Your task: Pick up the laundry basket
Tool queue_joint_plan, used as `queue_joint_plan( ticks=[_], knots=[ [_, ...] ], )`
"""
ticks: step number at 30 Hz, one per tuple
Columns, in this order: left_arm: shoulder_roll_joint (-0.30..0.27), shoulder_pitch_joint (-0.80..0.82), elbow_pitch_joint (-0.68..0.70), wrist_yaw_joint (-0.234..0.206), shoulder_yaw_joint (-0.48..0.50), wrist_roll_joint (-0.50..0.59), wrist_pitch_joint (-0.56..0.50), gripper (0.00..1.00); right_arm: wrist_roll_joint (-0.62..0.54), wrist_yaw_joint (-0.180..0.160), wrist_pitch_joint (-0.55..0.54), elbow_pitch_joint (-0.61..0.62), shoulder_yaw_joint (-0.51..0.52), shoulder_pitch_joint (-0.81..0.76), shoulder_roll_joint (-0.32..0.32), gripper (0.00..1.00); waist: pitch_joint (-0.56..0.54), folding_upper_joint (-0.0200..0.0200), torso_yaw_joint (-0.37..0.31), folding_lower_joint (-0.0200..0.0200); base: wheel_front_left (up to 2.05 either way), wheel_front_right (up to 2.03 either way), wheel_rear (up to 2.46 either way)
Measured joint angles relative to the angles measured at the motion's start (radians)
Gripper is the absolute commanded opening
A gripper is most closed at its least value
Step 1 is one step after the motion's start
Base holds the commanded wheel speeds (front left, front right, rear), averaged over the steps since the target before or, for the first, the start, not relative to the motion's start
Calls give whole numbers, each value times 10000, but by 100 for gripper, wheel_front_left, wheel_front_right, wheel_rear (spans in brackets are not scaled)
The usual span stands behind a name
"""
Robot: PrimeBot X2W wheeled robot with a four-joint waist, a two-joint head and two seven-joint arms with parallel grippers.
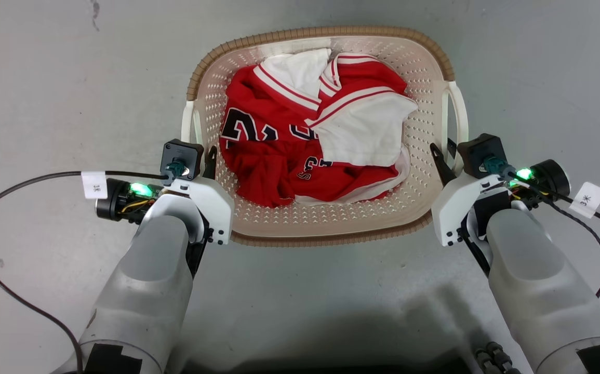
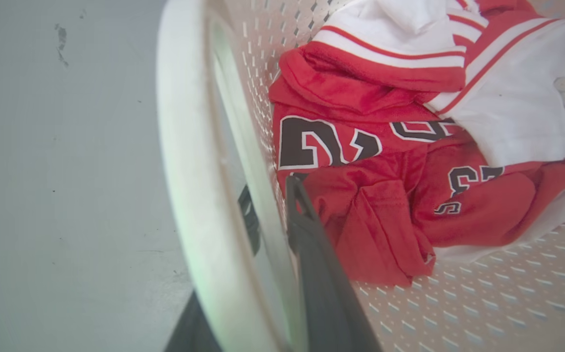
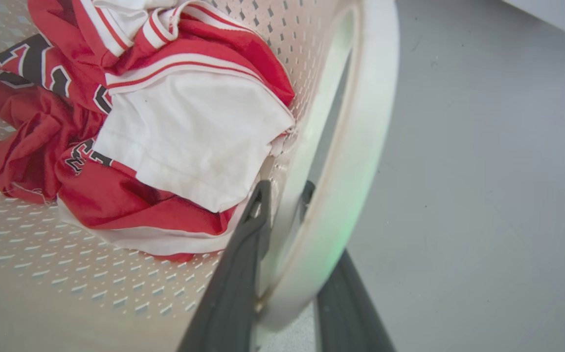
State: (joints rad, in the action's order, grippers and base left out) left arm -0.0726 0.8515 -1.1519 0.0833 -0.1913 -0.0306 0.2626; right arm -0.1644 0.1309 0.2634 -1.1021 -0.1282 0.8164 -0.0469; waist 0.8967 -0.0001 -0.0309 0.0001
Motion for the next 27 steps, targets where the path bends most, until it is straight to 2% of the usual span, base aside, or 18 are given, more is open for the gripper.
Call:
queue_joint_plan(
  ticks=[13,21,27],
  knots=[
    [81,-463,-546,25,-176,-224,-29,0,497,0,4,-1231,-508,-95,31,0,-1317,0,-17,-1,0,0,0],
    [132,-951,-1156,163,-374,-391,-63,0,1473,-2,-372,-1649,-1674,-627,27,0,-2602,1,12,-1,0,0,0],
    [159,-1519,-1313,313,-593,-541,-485,0,2276,-2,-905,-1741,-2516,-1158,13,0,-3679,0,39,-1,0,0,0]
  ],
)
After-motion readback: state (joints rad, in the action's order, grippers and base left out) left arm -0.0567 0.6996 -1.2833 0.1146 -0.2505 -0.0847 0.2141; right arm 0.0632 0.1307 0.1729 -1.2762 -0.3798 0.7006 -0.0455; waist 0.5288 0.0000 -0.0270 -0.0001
